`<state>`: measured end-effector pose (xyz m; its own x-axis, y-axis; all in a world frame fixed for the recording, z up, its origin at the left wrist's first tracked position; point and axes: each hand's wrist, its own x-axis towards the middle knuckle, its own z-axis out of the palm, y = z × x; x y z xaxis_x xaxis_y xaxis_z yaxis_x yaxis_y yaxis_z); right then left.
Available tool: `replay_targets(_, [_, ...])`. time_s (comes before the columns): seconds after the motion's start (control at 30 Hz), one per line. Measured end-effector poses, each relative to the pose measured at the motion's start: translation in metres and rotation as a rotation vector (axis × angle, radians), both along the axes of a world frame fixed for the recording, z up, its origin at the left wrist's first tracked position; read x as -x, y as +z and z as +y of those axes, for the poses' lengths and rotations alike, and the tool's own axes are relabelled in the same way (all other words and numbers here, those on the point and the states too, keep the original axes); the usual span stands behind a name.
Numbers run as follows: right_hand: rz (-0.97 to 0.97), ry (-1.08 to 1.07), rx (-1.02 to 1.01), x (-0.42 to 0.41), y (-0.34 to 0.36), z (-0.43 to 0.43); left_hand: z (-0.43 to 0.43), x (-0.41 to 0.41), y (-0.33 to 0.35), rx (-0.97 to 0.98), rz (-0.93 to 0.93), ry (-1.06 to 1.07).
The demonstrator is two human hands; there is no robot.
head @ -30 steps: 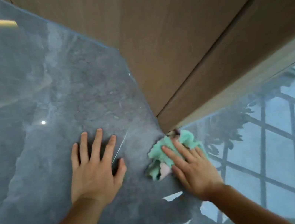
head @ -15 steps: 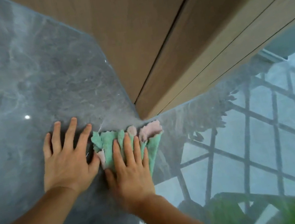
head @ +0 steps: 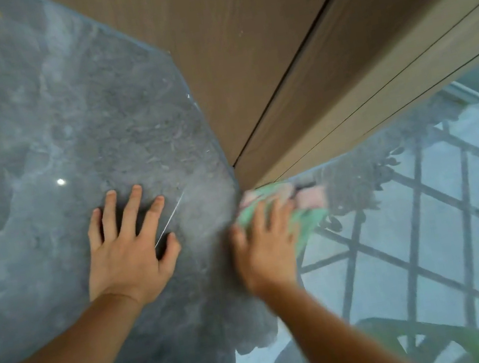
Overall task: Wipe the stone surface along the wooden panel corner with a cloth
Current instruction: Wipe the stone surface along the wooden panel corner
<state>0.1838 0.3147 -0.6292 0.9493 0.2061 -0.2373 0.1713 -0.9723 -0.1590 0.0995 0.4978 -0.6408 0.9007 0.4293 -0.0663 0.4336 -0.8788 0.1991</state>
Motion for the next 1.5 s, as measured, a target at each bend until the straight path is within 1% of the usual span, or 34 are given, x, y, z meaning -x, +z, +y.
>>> replay_targets(0.07, [-0.020, 0.358, -0.049, 0.042, -0.001, 0.019, 0.000, 0.000, 0.000, -0.002, 0.015, -0.003])
replay_targets(0.1, [-0.040, 0.504, -0.068, 0.046, -0.001, 0.018, 0.001, 0.000, -0.001, 0.000, 0.021, -0.010])
replay_targets(0.17, [-0.035, 0.765, -0.097, 0.027, -0.001, -0.002, 0.001, 0.000, -0.001, -0.008, 0.025, -0.033])
replay_targets(0.23, [-0.017, 0.935, -0.112, -0.009, 0.000, -0.035, 0.001, -0.001, -0.001, -0.016, 0.014, -0.027])
replay_targets(0.27, [-0.027, 0.932, -0.104, -0.027, 0.000, -0.052, 0.000, -0.001, -0.001, -0.018, 0.007, -0.016])
replay_targets(0.3, [-0.042, 0.842, -0.091, -0.041, -0.001, -0.067, -0.001, -0.001, -0.002, -0.021, 0.007, -0.009])
replay_targets(0.33, [-0.057, 0.677, -0.079, -0.049, -0.002, -0.079, -0.001, 0.000, -0.004, -0.022, 0.008, -0.007])
replay_targets(0.43, [-0.130, -0.034, -0.070, -0.048, -0.003, -0.087, 0.003, 0.002, -0.007, -0.027, -0.002, -0.009])
replay_targets(0.47, [-0.117, -0.232, -0.064, -0.043, -0.002, -0.081, 0.003, 0.002, -0.007, -0.030, -0.008, -0.011])
replay_targets(0.5, [-0.078, -0.354, -0.054, -0.037, -0.001, -0.071, 0.004, 0.002, -0.007, -0.033, -0.015, -0.011])
replay_targets(0.53, [-0.036, -0.387, -0.037, -0.028, 0.000, -0.059, 0.003, 0.001, -0.007, -0.034, -0.021, -0.010])
replay_targets(0.57, [-0.011, -0.333, -0.028, -0.015, 0.001, -0.048, 0.002, 0.000, -0.007, -0.030, -0.027, -0.011])
replay_targets(0.6, [0.001, -0.205, -0.045, 0.000, 0.001, -0.036, 0.002, -0.001, -0.006, -0.024, -0.030, -0.010])
replay_targets(0.67, [0.046, 0.149, -0.116, 0.024, 0.008, -0.015, 0.001, -0.001, -0.006, -0.013, -0.033, -0.008])
replay_targets(0.7, [0.073, 0.302, -0.134, 0.028, 0.011, -0.006, 0.002, -0.001, -0.006, -0.015, -0.029, -0.011])
replay_targets(0.73, [0.089, 0.412, -0.149, 0.025, 0.012, 0.002, 0.002, -0.001, -0.005, -0.018, -0.022, -0.016])
replay_targets(0.8, [0.096, 0.518, -0.151, 0.002, 0.011, 0.022, 0.002, -0.001, -0.005, -0.024, -0.015, -0.026])
replay_targets(0.93, [0.133, 0.598, -0.074, -0.051, 0.013, 0.077, 0.004, 0.000, -0.005, 0.000, 0.017, -0.026])
replay_targets(1.0, [0.226, 0.576, -0.061, -0.076, 0.016, 0.106, 0.003, 0.000, -0.003, 0.013, 0.023, -0.013])
replay_targets(1.07, [0.288, 0.472, -0.078, -0.089, 0.020, 0.128, 0.003, -0.001, -0.002, 0.021, 0.024, -0.003])
replay_targets(1.1, [0.288, 0.421, -0.109, -0.086, 0.021, 0.133, 0.003, -0.001, -0.002, 0.021, 0.030, -0.005])
replay_targets(1.17, [0.230, 0.359, -0.235, -0.061, 0.020, 0.126, 0.005, 0.001, -0.003, 0.027, 0.037, -0.010])
replay_targets(1.23, [0.160, 0.331, -0.360, -0.025, 0.022, 0.098, 0.005, 0.001, -0.002, 0.057, 0.032, -0.006])
replay_targets(1.33, [0.095, 0.250, -0.482, 0.007, 0.030, 0.037, 0.005, -0.002, 0.003, 0.082, 0.019, 0.007])
replay_targets(1.4, [0.005, 0.128, -0.529, 0.013, 0.034, 0.001, 0.001, -0.004, 0.005, 0.130, -0.004, 0.062])
replay_targets(1.43, [-0.037, 0.049, -0.527, 0.014, 0.035, -0.013, -0.006, -0.004, 0.008, 0.170, -0.015, 0.123])
replay_targets(1.5, [-0.044, -0.156, -0.518, 0.009, 0.035, -0.030, -0.027, -0.011, 0.014, 0.246, -0.029, 0.236])
